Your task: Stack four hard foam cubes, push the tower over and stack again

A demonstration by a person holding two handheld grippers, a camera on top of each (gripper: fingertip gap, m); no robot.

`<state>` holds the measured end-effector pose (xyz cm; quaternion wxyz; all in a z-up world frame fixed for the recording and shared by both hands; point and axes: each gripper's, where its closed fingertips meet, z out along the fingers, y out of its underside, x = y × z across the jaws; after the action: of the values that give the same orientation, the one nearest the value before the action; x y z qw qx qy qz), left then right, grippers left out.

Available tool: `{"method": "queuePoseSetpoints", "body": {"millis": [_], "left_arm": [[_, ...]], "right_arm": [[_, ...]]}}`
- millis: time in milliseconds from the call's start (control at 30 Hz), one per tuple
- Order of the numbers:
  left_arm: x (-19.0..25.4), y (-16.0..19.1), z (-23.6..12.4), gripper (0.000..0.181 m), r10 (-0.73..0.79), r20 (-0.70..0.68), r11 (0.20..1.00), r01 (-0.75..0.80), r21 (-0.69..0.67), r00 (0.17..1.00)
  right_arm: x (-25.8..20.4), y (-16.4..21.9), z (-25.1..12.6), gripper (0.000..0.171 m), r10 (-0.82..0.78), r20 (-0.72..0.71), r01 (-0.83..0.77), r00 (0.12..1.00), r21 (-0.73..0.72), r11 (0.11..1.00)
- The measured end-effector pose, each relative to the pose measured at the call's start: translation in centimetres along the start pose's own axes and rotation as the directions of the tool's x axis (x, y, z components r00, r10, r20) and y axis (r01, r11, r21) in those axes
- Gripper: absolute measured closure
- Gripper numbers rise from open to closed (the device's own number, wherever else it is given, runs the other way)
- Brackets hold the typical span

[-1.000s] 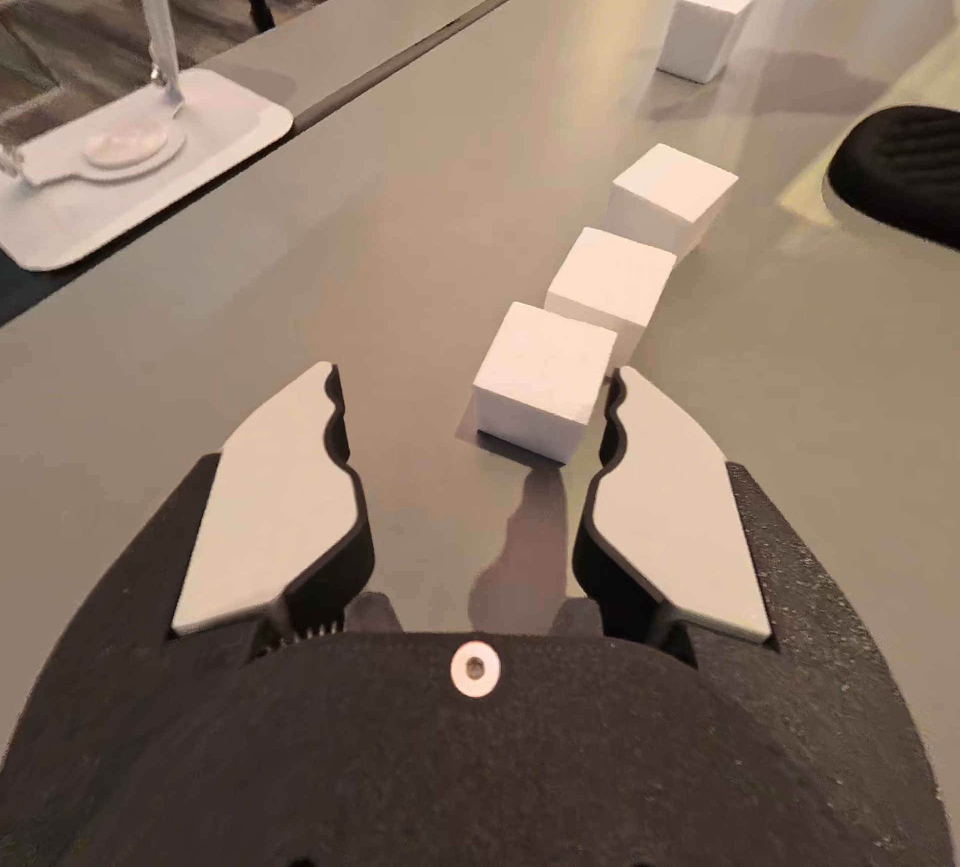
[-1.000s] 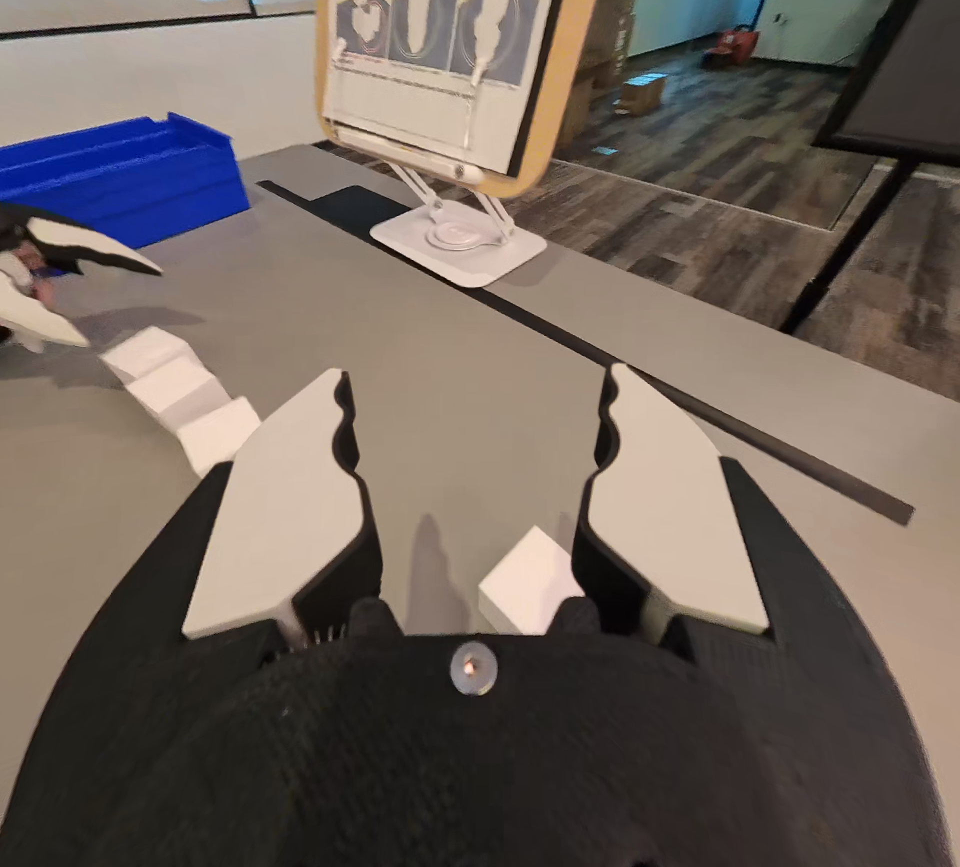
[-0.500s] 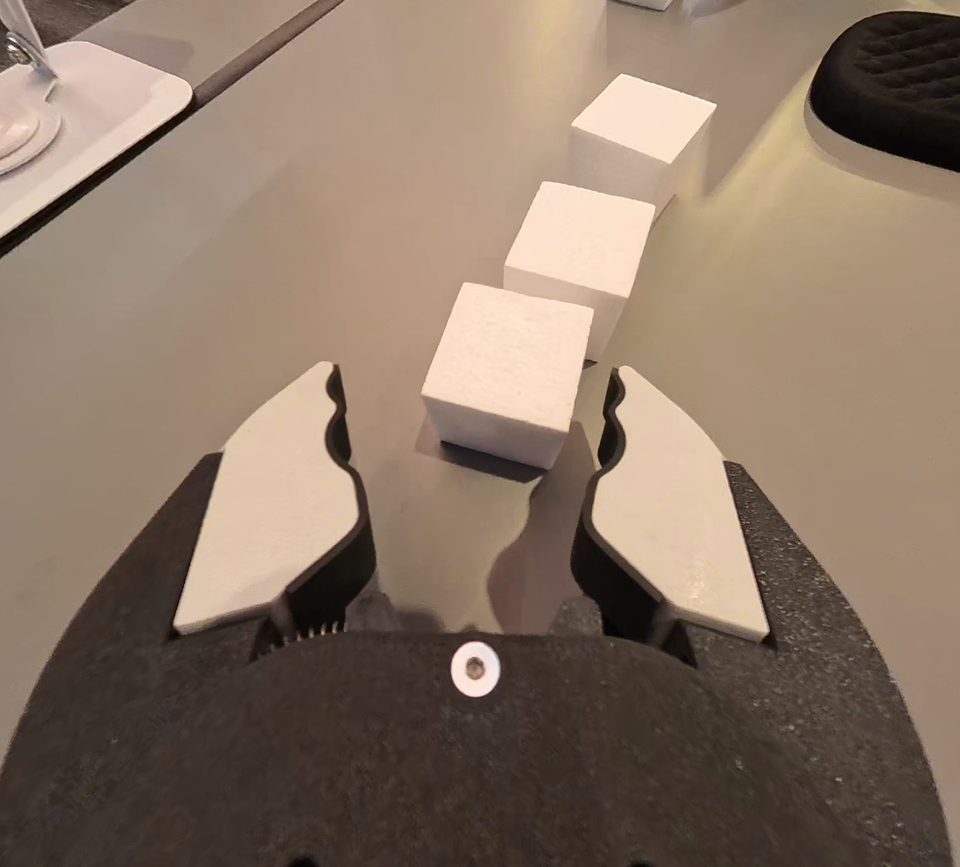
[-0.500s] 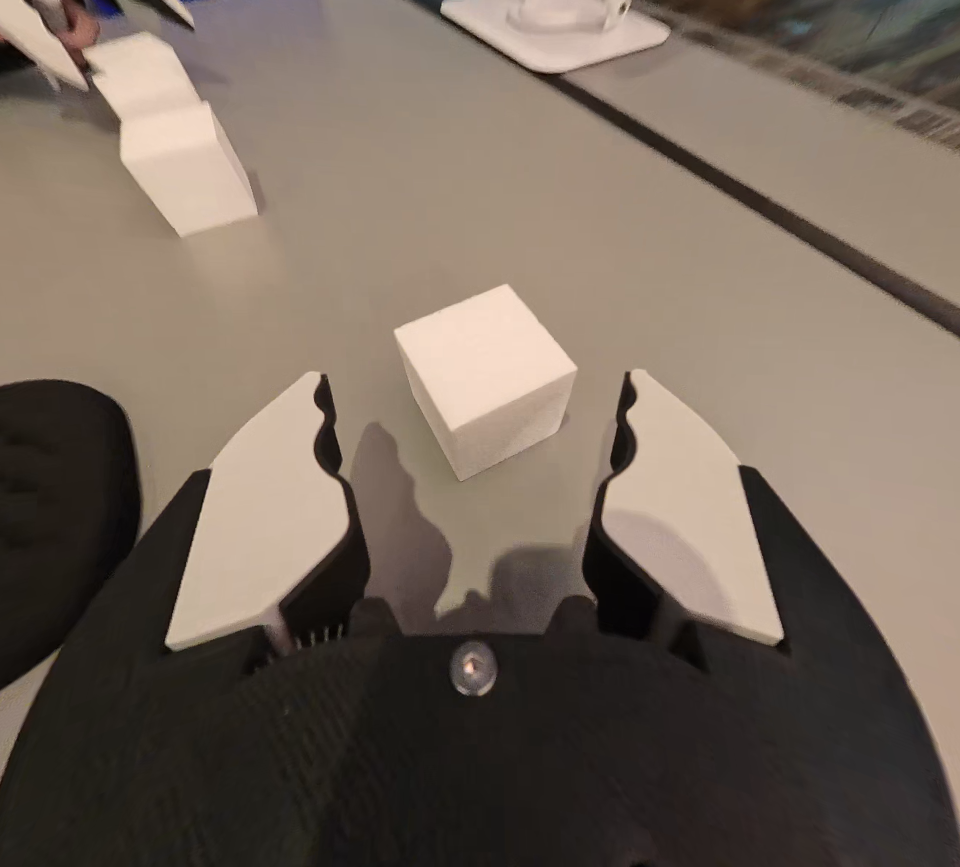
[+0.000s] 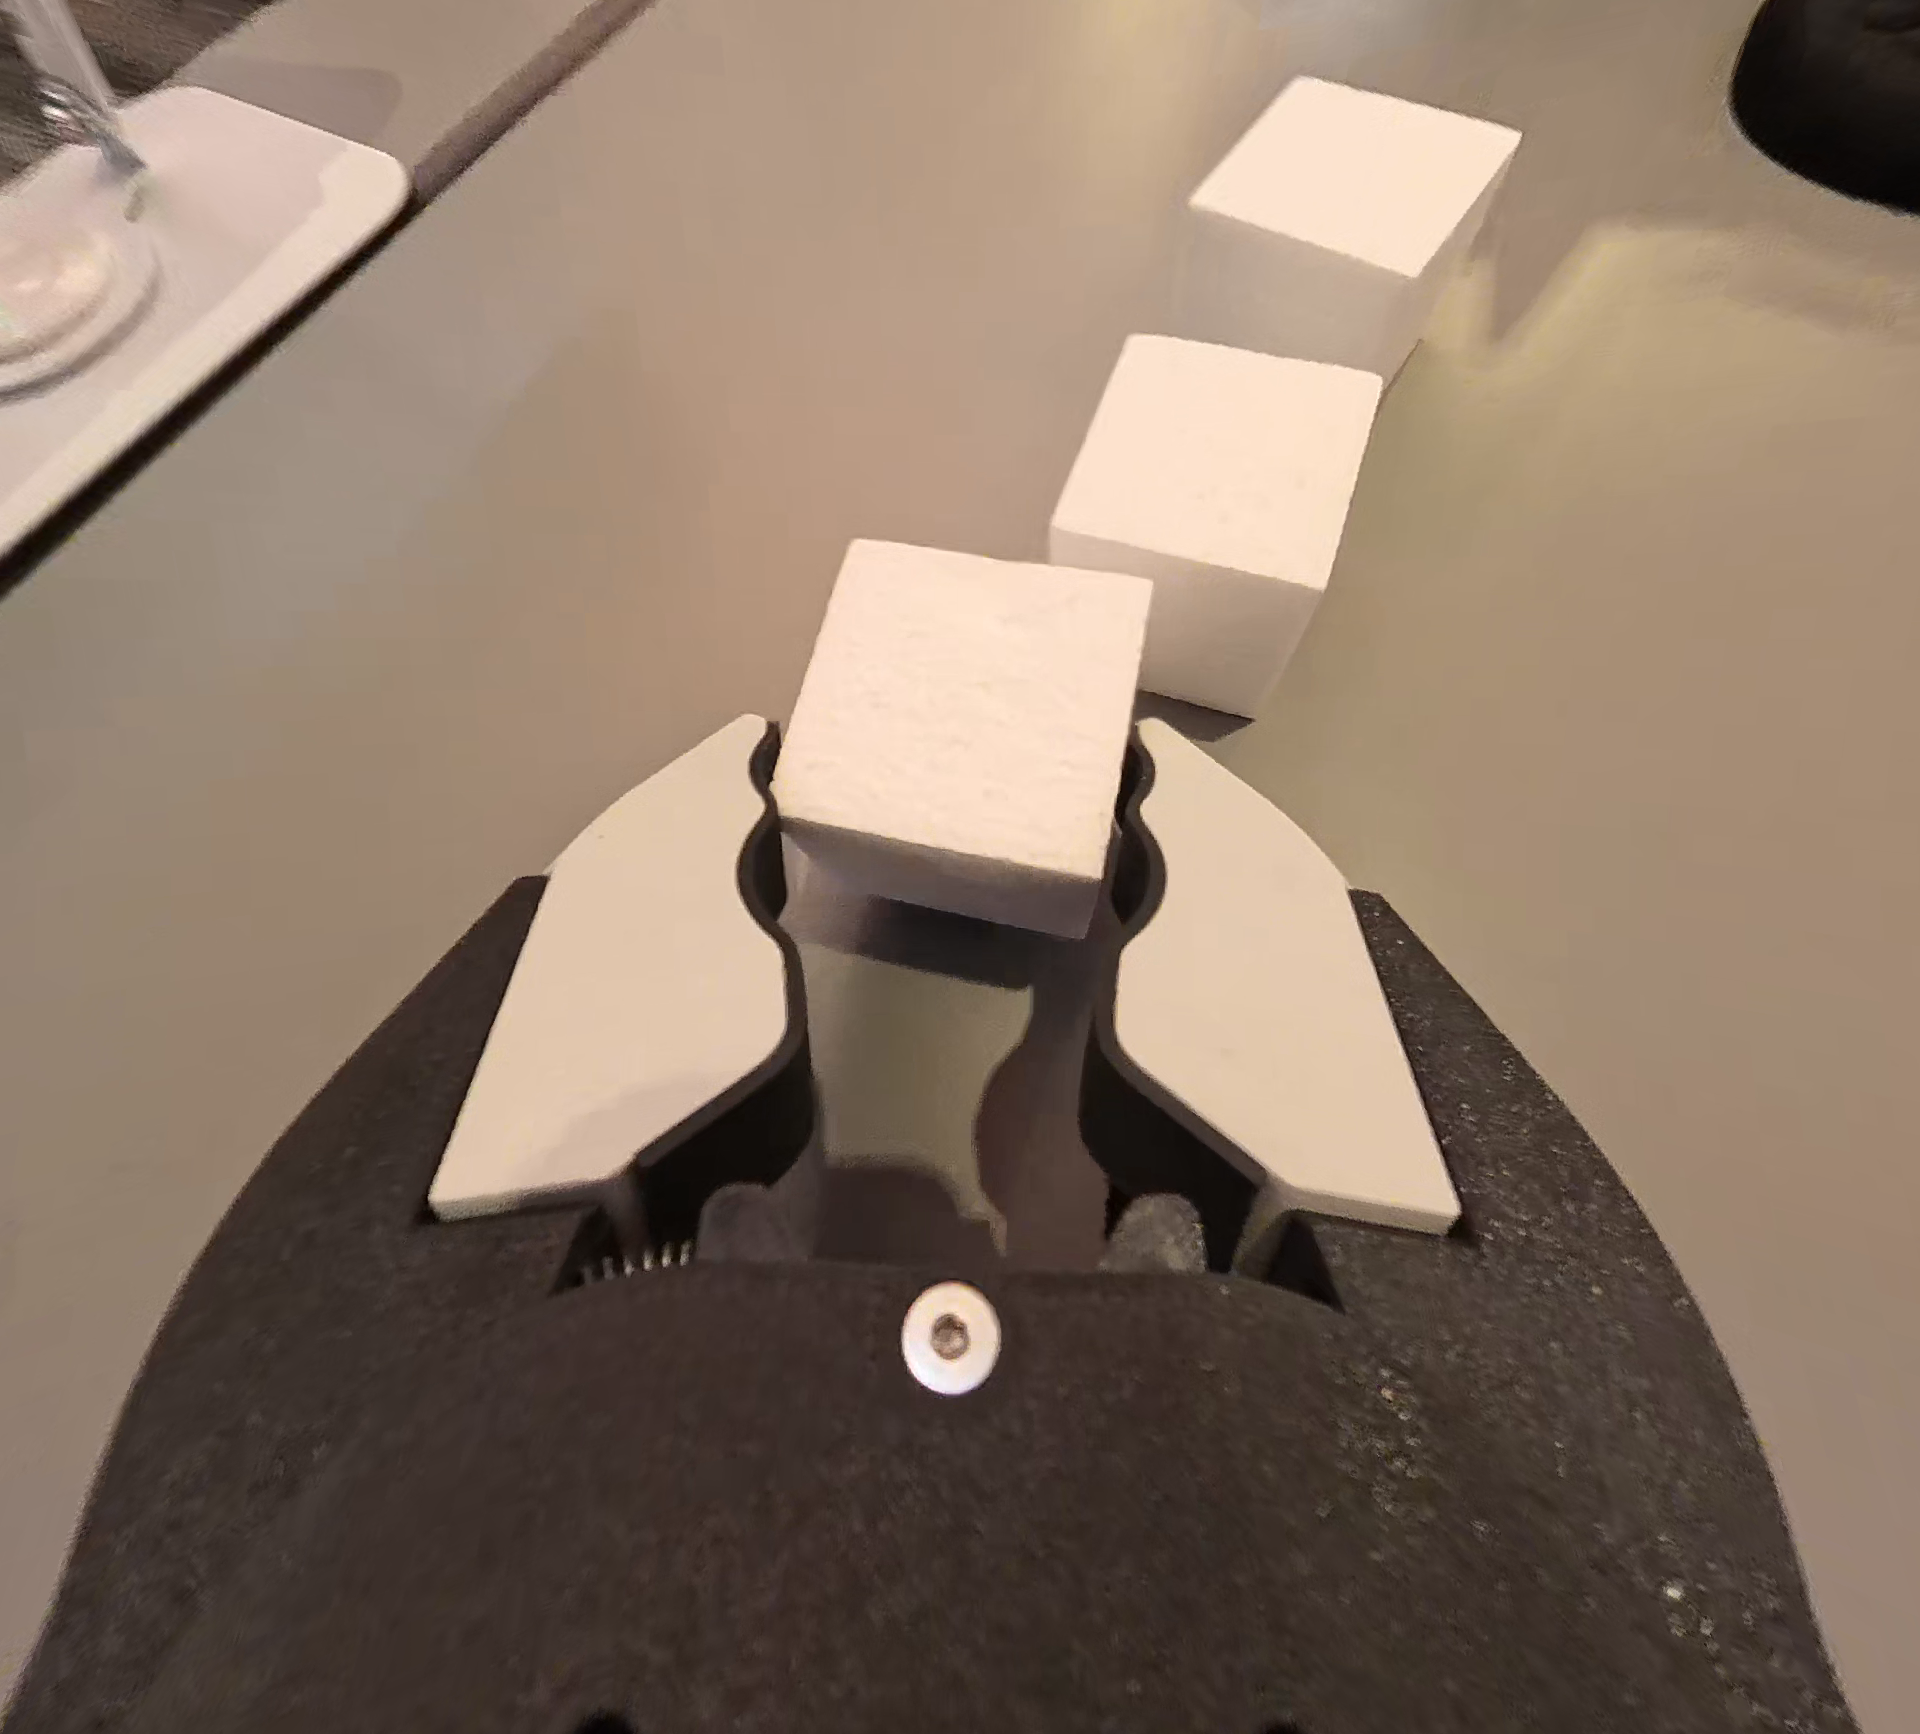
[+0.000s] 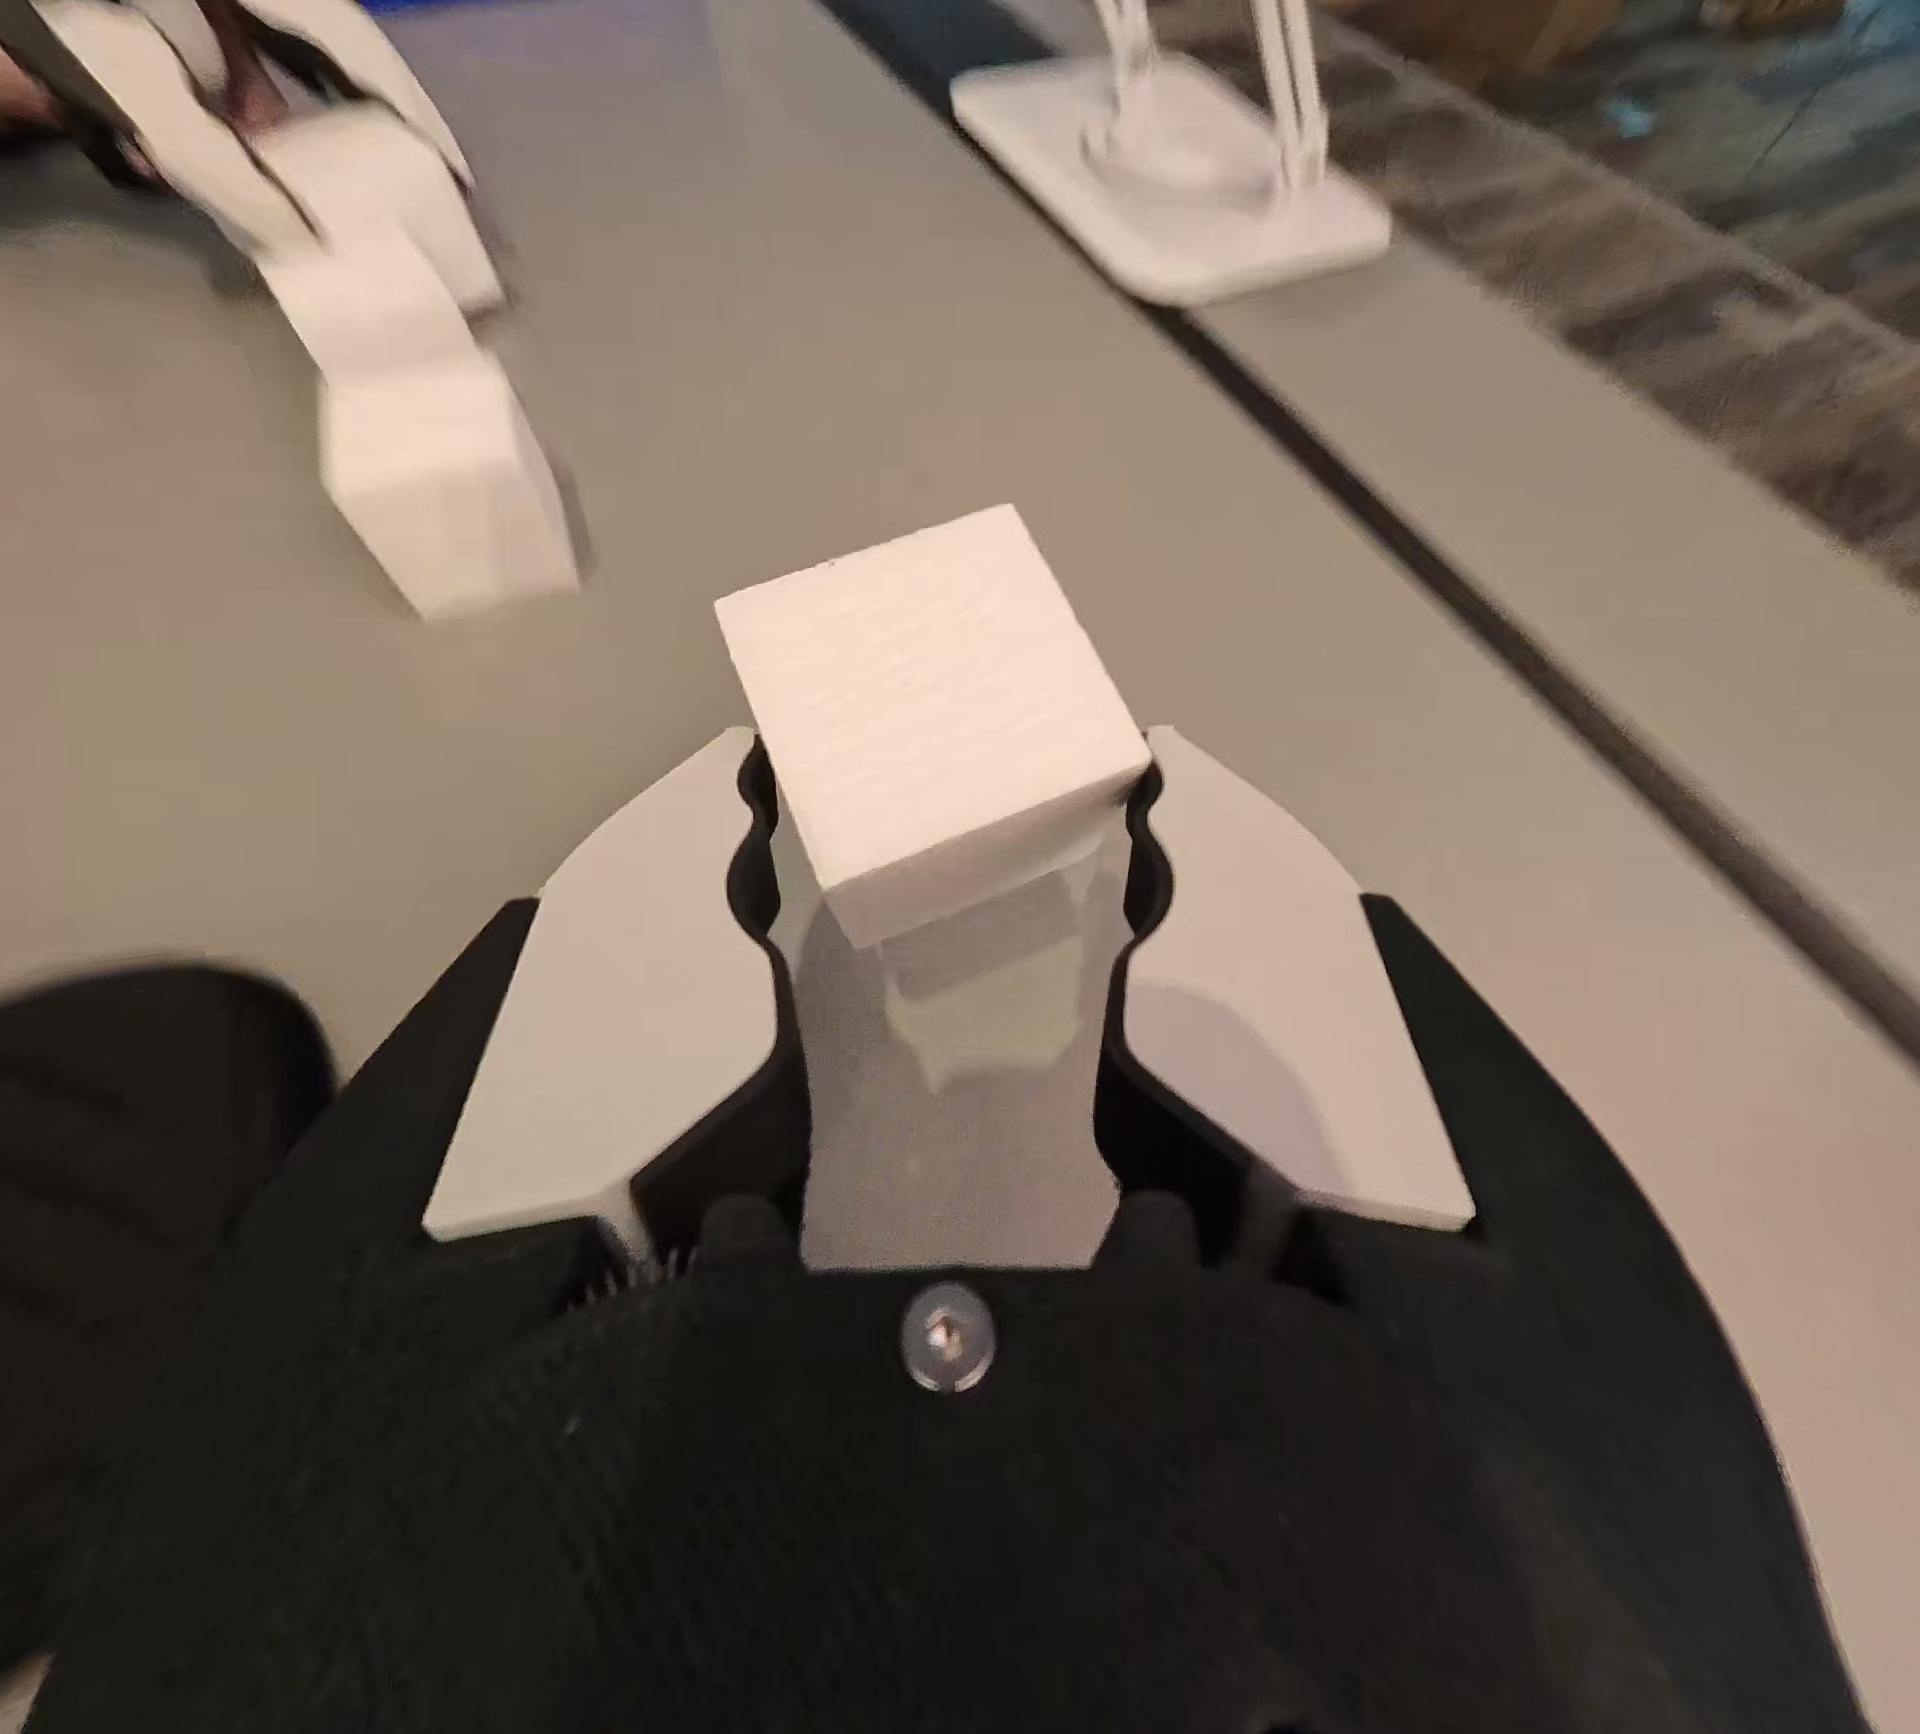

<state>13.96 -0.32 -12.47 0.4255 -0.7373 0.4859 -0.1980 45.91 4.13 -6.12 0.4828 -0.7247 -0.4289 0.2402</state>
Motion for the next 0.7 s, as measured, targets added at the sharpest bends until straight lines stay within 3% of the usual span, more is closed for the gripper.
{"method": "queuePoseSetpoints", "body": {"millis": [133,233,333,433,533,700], "left_arm": [[-2.9,-1.6,-3.4,0.120,-0.038,0.167,0.996,0.025,0.082,0.985],[-4.6,-1.9,-5.6,0.120,-0.086,0.269,0.991,0.054,0.123,0.959],[-5.2,-1.6,-6.3,0.120,-0.061,0.306,0.994,0.031,0.102,0.950],[-5.4,-1.5,-6.3,0.120,-0.060,0.322,0.996,0.034,0.086,0.945],[-5.2,-1.5,-6.4,0.120,-0.056,0.321,0.996,0.030,0.087,0.946],[-5.0,-1.9,-6.9,0.120,-0.066,0.315,0.994,0.033,0.109,0.947]], "right_arm": [[-7.3,-10.6,4.1,0.105,-0.056,0.151,0.039,0.987,0.116,0.992],[-13.7,-14.0,9.2,0.105,-0.085,0.289,0.054,0.953,0.114,0.992],[-18.1,-12.7,14.0,0.105,-0.087,0.384,0.093,0.919,0.005,0.996],[-19.5,-9.8,17.2,0.105,-0.066,0.396,0.125,0.916,-0.125,0.984],[-19.7,-8.0,18.1,0.105,-0.028,0.392,0.120,0.920,-0.212,0.970],[-19.6,-7.6,18.3,0.105,-0.049,0.377,0.130,0.925,-0.194,0.972]]}}
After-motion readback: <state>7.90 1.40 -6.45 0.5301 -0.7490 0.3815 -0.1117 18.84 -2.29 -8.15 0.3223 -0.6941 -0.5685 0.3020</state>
